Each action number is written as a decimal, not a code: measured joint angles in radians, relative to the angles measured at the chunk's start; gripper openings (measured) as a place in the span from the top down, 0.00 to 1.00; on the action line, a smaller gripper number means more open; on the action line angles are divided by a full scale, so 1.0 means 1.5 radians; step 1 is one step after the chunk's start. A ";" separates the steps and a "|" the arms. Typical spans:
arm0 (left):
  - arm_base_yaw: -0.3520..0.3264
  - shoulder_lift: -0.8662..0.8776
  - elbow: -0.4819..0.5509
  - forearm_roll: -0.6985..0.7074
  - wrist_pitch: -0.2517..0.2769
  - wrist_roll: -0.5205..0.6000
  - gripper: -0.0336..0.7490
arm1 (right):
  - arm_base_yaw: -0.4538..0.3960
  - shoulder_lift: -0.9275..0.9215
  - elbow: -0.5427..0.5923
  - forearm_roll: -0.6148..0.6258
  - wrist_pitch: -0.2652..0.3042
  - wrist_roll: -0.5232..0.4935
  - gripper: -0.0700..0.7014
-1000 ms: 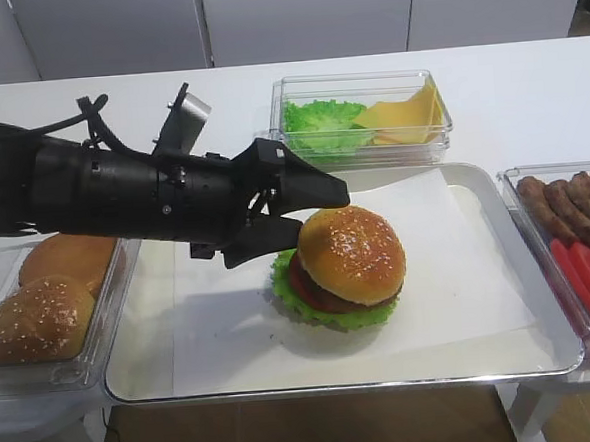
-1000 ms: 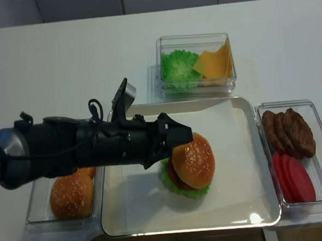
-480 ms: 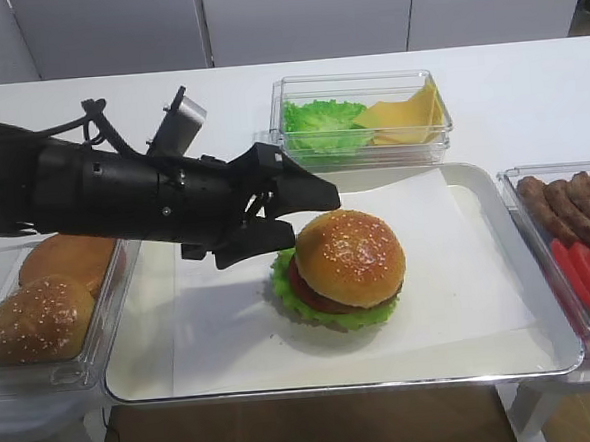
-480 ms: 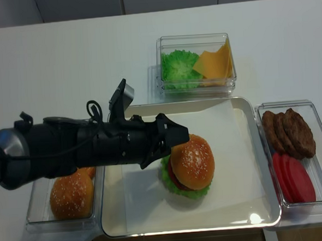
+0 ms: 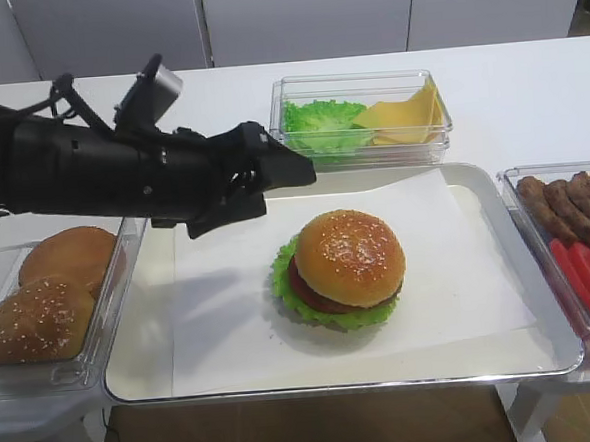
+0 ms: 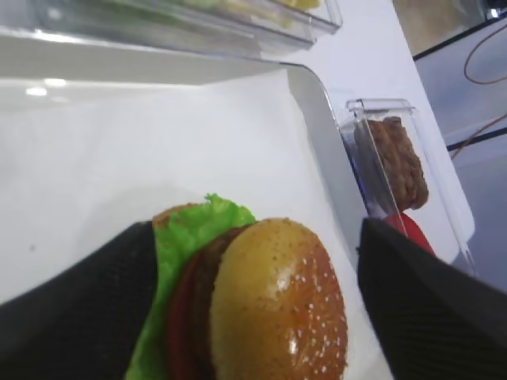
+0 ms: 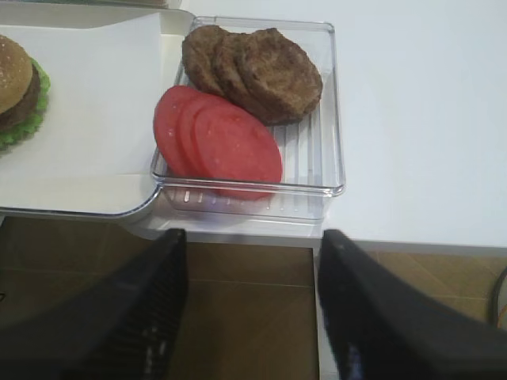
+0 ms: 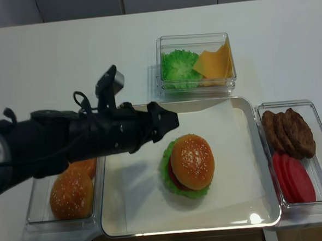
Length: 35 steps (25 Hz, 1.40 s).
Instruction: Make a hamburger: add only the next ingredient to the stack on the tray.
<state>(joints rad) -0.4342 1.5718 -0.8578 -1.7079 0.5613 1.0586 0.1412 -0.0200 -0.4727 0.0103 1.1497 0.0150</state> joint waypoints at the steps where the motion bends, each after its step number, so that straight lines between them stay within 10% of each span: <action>1: 0.002 -0.017 0.000 0.016 -0.016 -0.002 0.21 | 0.000 0.000 0.000 0.000 0.000 0.000 0.39; 10: 0.073 -0.155 0.000 0.301 -0.042 -0.157 0.21 | 0.000 0.000 0.000 0.000 0.000 0.000 0.39; 23: 0.225 -0.359 0.000 0.855 0.213 -0.537 0.28 | 0.000 0.000 0.000 0.000 0.000 -0.001 0.39; 35: 0.231 -0.611 0.008 1.129 0.352 -0.756 0.29 | 0.000 0.000 0.000 0.000 0.000 -0.001 0.39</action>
<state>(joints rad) -0.0876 0.6554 -0.8462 -0.0141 1.0899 -0.0749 0.1412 -0.0200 -0.4727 0.0103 1.1497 0.0130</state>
